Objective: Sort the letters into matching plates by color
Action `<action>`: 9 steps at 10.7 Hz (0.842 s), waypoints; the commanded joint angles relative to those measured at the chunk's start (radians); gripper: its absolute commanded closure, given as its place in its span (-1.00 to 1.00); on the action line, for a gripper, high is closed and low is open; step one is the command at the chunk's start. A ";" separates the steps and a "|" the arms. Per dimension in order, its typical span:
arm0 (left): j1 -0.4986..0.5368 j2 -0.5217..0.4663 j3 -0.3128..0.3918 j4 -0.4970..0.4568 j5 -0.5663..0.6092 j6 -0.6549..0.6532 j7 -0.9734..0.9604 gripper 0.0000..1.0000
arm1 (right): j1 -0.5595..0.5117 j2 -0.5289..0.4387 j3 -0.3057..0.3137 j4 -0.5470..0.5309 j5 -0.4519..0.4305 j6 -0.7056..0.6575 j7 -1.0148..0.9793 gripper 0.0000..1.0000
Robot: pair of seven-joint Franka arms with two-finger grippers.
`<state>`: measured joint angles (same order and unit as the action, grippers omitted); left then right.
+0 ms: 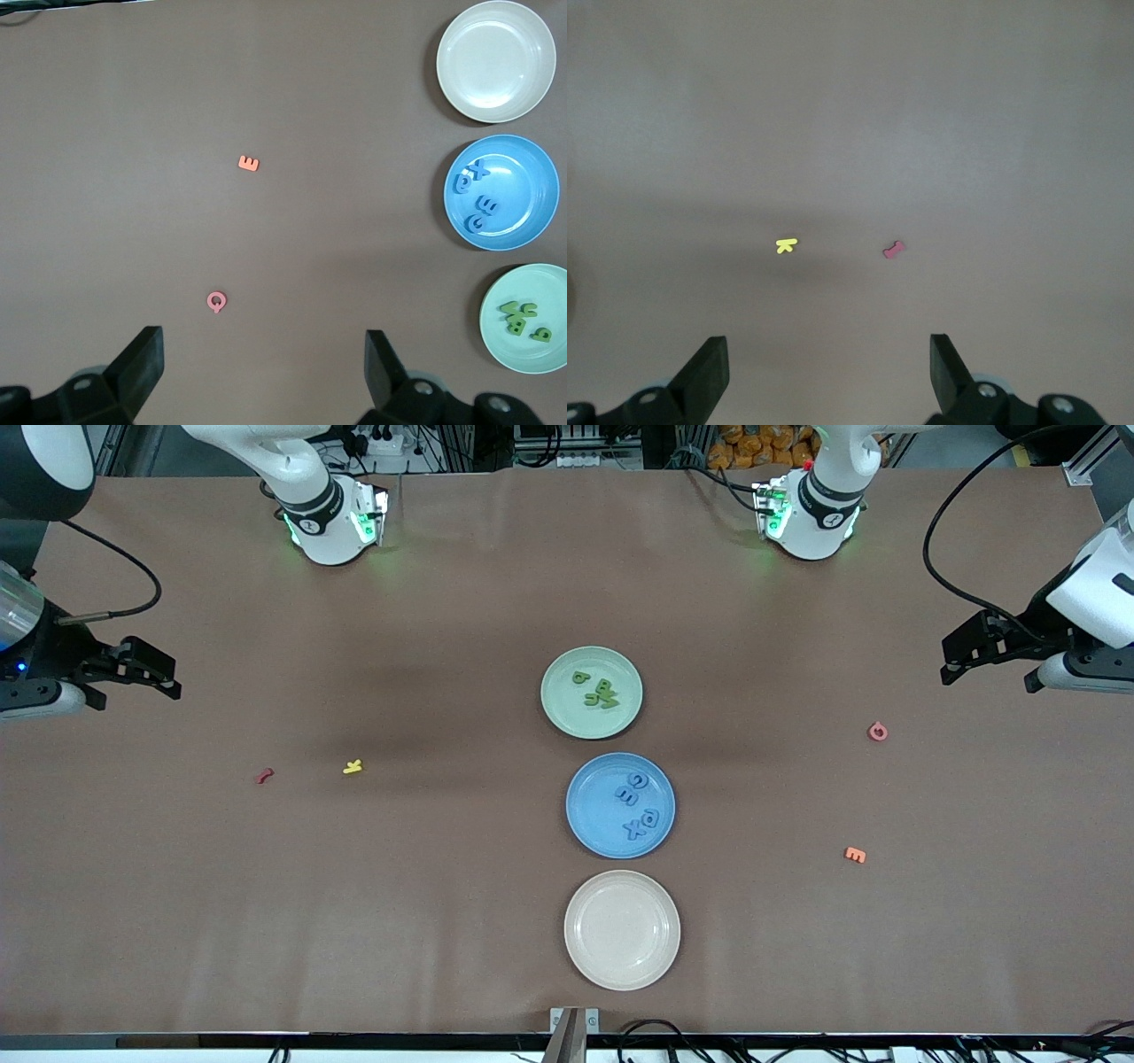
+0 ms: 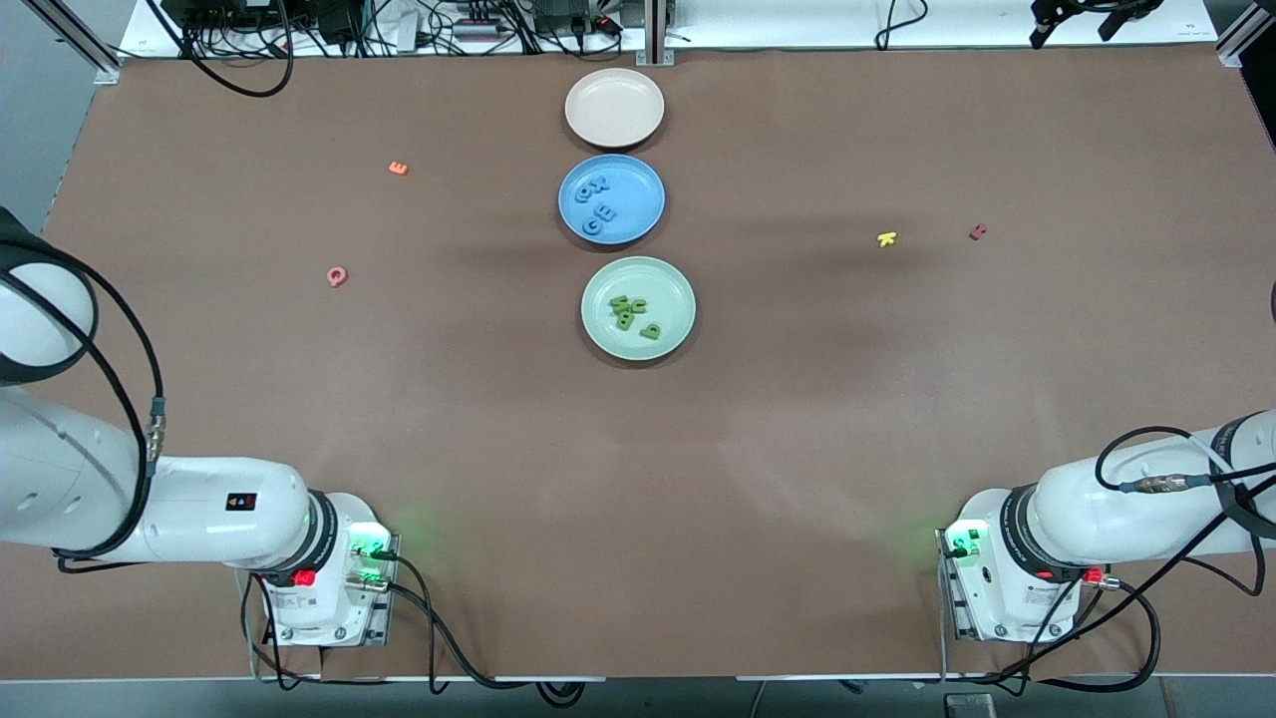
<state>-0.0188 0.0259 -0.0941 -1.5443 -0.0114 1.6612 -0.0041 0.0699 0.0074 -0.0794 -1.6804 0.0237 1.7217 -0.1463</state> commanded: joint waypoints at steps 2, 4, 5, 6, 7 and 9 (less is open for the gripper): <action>0.002 -0.003 -0.006 0.000 0.024 0.002 -0.010 -1.00 | 0.004 0.008 -0.013 0.048 -0.041 -0.033 -0.029 -1.00; -0.001 -0.003 -0.006 0.001 0.024 0.002 -0.010 -1.00 | 0.005 0.023 -0.014 0.050 -0.039 -0.039 -0.027 -1.00; 0.000 -0.004 -0.006 0.001 0.024 0.002 -0.010 -1.00 | 0.010 0.031 -0.037 0.045 -0.038 -0.040 -0.029 -1.00; -0.004 -0.004 -0.006 0.003 0.024 0.003 -0.011 -1.00 | 0.016 0.032 -0.054 0.042 -0.035 -0.054 -0.030 -1.00; -0.004 -0.003 -0.006 0.004 0.024 0.003 -0.010 -1.00 | 0.022 0.033 -0.056 0.042 -0.036 -0.054 -0.030 -1.00; -0.003 -0.004 -0.007 0.003 0.025 0.003 -0.010 -1.00 | 0.025 0.029 -0.056 0.041 -0.034 -0.074 -0.030 -1.00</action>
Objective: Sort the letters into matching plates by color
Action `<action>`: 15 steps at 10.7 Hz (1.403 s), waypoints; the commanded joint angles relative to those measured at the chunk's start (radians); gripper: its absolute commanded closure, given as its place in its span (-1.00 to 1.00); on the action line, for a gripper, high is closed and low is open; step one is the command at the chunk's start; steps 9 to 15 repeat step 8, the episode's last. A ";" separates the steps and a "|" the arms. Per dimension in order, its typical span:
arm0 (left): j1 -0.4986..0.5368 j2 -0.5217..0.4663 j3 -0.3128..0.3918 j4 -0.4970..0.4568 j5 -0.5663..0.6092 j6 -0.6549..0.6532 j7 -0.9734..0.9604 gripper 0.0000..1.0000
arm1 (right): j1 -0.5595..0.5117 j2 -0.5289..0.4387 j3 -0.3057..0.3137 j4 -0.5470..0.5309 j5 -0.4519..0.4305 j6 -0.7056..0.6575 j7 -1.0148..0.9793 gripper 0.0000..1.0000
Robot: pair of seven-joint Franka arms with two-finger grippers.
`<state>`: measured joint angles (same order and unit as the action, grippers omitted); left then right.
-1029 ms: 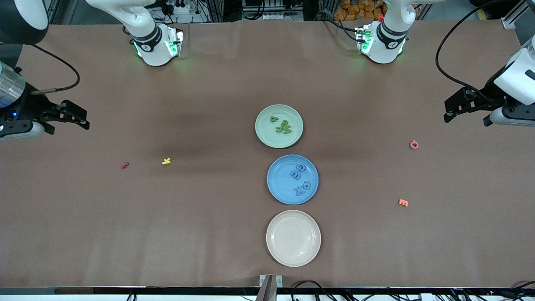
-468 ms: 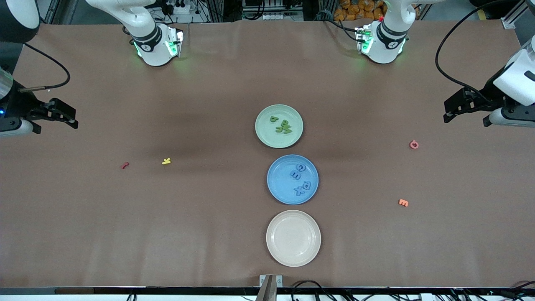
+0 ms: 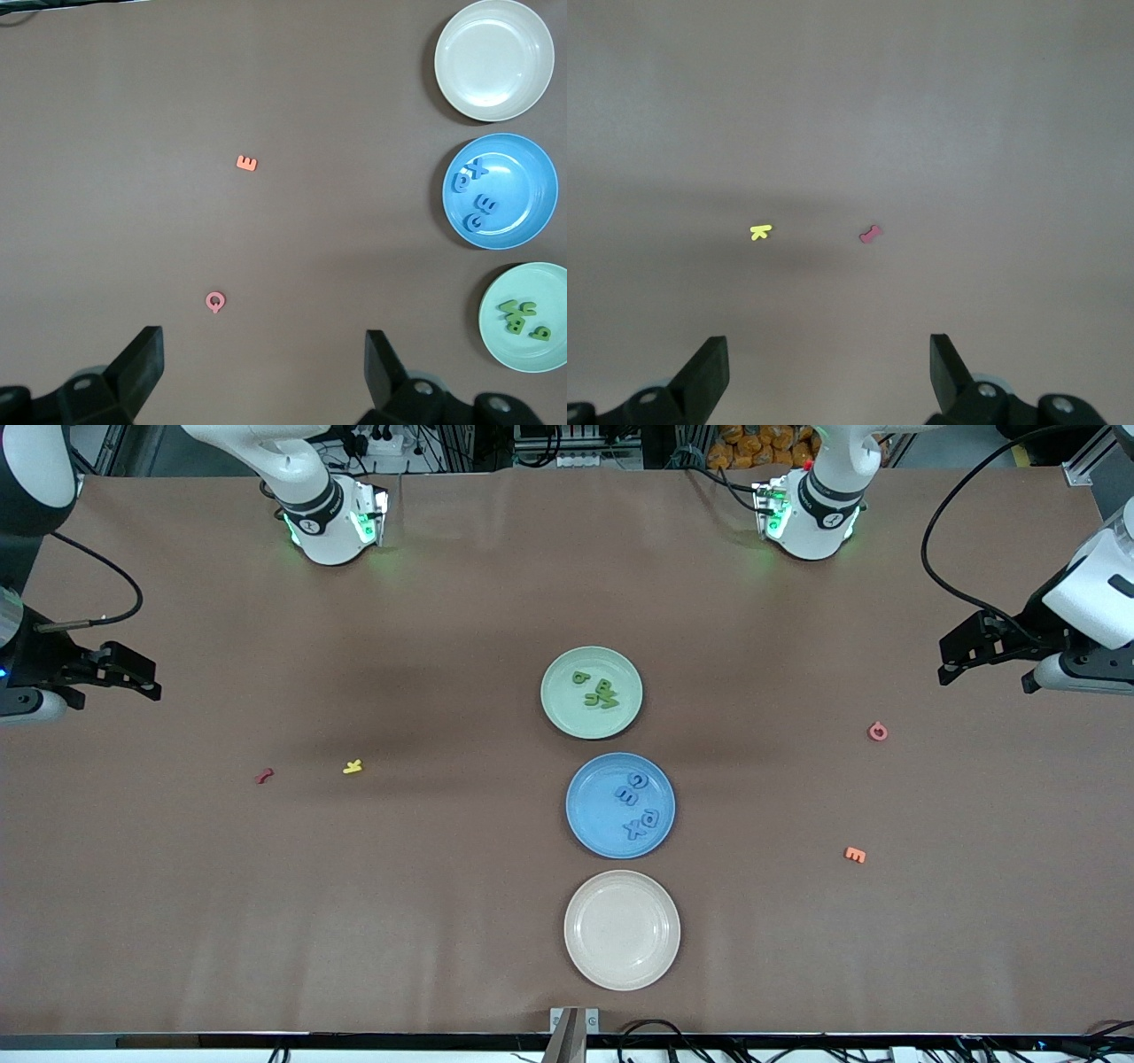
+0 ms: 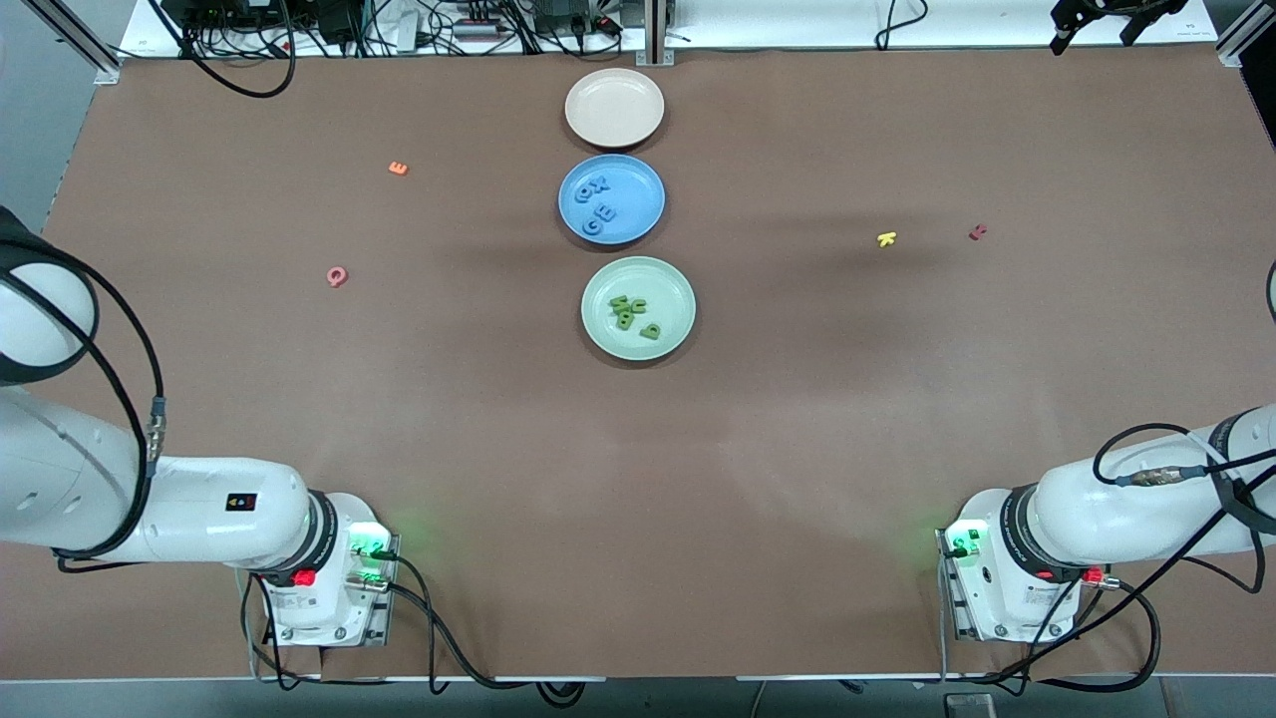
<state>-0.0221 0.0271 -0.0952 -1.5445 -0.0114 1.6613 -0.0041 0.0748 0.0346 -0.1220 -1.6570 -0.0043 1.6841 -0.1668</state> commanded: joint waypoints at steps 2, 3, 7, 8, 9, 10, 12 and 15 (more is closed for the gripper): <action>0.001 -0.004 -0.004 0.003 0.027 0.011 -0.010 -1.00 | 0.022 -0.007 -0.013 0.000 -0.006 -0.041 -0.011 -1.00; 0.001 -0.004 -0.004 0.003 0.027 0.011 -0.008 -1.00 | 0.020 -0.018 -0.013 -0.018 -0.003 -0.035 -0.011 -1.00; 0.005 -0.004 -0.004 0.001 0.027 0.012 -0.004 -1.00 | 0.023 -0.021 -0.013 -0.018 -0.003 -0.043 -0.011 -1.00; 0.005 -0.003 -0.004 0.001 0.027 0.012 -0.004 -1.00 | 0.028 -0.021 -0.013 -0.018 -0.003 -0.044 -0.011 -1.00; 0.005 -0.003 -0.004 0.001 0.027 0.012 -0.004 -1.00 | 0.028 -0.021 -0.013 -0.018 -0.003 -0.044 -0.011 -1.00; 0.005 -0.003 -0.004 0.001 0.027 0.012 -0.004 -1.00 | 0.028 -0.021 -0.013 -0.018 -0.003 -0.044 -0.011 -1.00; 0.005 -0.003 -0.004 0.001 0.027 0.012 -0.004 -1.00 | 0.028 -0.021 -0.013 -0.018 -0.003 -0.044 -0.011 -1.00; 0.005 -0.003 -0.004 0.001 0.027 0.012 -0.004 -1.00 | 0.028 -0.021 -0.013 -0.018 -0.003 -0.044 -0.011 -1.00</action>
